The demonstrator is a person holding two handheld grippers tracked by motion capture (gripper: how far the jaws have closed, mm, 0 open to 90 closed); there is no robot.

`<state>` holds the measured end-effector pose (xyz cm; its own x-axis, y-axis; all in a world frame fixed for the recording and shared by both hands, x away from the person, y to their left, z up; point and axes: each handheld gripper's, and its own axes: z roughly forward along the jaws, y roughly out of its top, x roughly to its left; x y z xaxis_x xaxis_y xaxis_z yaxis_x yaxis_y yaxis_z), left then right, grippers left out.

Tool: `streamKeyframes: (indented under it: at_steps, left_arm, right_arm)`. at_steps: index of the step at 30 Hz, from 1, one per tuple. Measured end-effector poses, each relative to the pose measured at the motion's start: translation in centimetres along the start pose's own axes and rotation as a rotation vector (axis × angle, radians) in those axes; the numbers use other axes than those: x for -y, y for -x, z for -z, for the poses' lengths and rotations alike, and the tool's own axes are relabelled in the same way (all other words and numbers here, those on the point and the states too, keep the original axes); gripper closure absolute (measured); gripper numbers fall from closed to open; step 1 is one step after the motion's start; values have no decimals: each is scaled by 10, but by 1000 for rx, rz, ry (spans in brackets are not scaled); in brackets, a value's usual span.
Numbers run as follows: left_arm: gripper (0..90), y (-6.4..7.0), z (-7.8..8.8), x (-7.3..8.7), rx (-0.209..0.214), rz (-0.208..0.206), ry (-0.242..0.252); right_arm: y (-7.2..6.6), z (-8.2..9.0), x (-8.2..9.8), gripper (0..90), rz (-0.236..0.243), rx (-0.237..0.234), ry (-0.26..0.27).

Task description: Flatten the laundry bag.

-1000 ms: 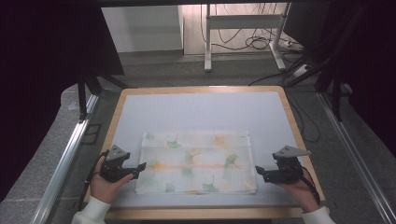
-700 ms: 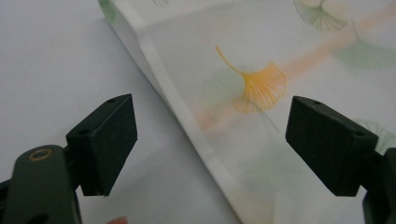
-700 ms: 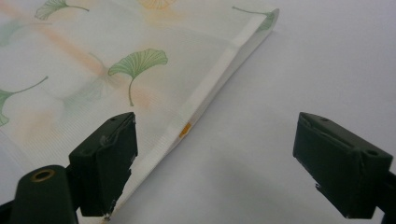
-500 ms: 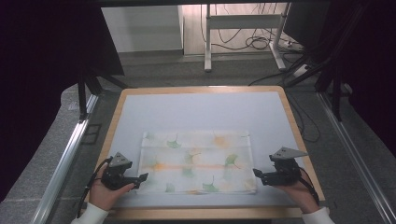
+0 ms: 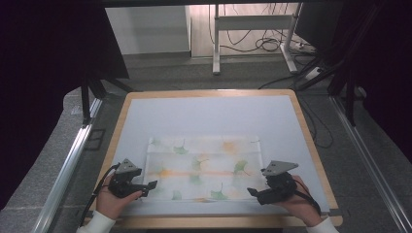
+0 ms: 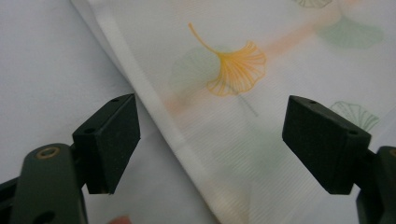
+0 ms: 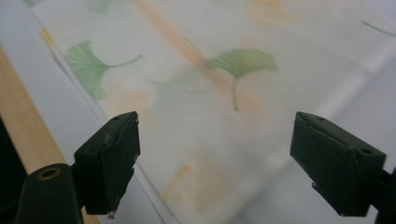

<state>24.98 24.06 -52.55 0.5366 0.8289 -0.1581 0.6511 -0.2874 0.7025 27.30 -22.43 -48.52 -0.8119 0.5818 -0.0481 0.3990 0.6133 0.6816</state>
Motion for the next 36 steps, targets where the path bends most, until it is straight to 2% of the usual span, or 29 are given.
streamKeyframes:
  at_steps: [2, 3, 4, 5, 6, 7, 8, 9, 11, 13, 18, 22, 27, 31, 34, 35, 36]
  left_arm:
    - [199, 4, -1, -2, -4, -17, 3]
    - [203, 9, -3, -5, 3, -42, 4]
    - [204, 13, -4, -6, 10, -53, 5]
    - [205, 13, -4, -6, 10, -53, 5]
    - [205, 15, -6, -7, 25, -56, 11]
    - [210, 21, -10, -10, 58, -66, 7]
    - [211, 21, -10, -10, 58, -66, 7]
    - [211, 23, -11, -11, 50, -92, -4]
    - [213, 29, -16, -15, 41, -121, -12]
    - [215, 34, -25, -19, 72, -126, -26]
    - [215, 37, -38, -20, 69, -151, -64]
    - [214, 33, -40, -20, 81, -124, -66]
    - [214, 32, -39, -19, 84, -121, -66]
    - [212, 31, -38, -18, 92, -119, -69]
    - [211, 30, -36, -18, 93, -110, -63]
    - [209, 30, -36, -17, 91, -109, -61]
    - [209, 29, -35, -17, 89, -105, -59]
  right_arm:
    - [-9, -6, -8, 191, 32, -31, 2]
    - [-20, -16, -17, 193, 69, -73, -10]
    - [-26, -22, -21, 195, 96, -92, -19]
    - [-26, -22, -21, 195, 96, -92, -19]
    - [-33, -28, -25, 195, 120, -109, -30]
    - [-43, -38, -30, 201, 162, -133, -51]
    - [-43, -38, -30, 201, 162, -133, -51]
    - [-46, -43, -33, 202, 174, -149, -62]
    - [-49, -51, -37, 208, 193, -163, -82]
    - [-51, -63, -40, 212, 215, -173, -112]
    - [-54, -73, -43, 222, 244, -177, -140]
    - [-56, -82, -45, 267, 268, -177, -163]
    - [-56, -85, -48, 319, 276, -187, -174]
    - [-56, -84, -49, 428, 268, -201, -178]
    - [-55, -83, -49, 534, 267, -203, -172]
    - [-53, -83, -49, 600, 267, -202, -169]
    - [-53, -83, -49, 600, 267, -202, -169]
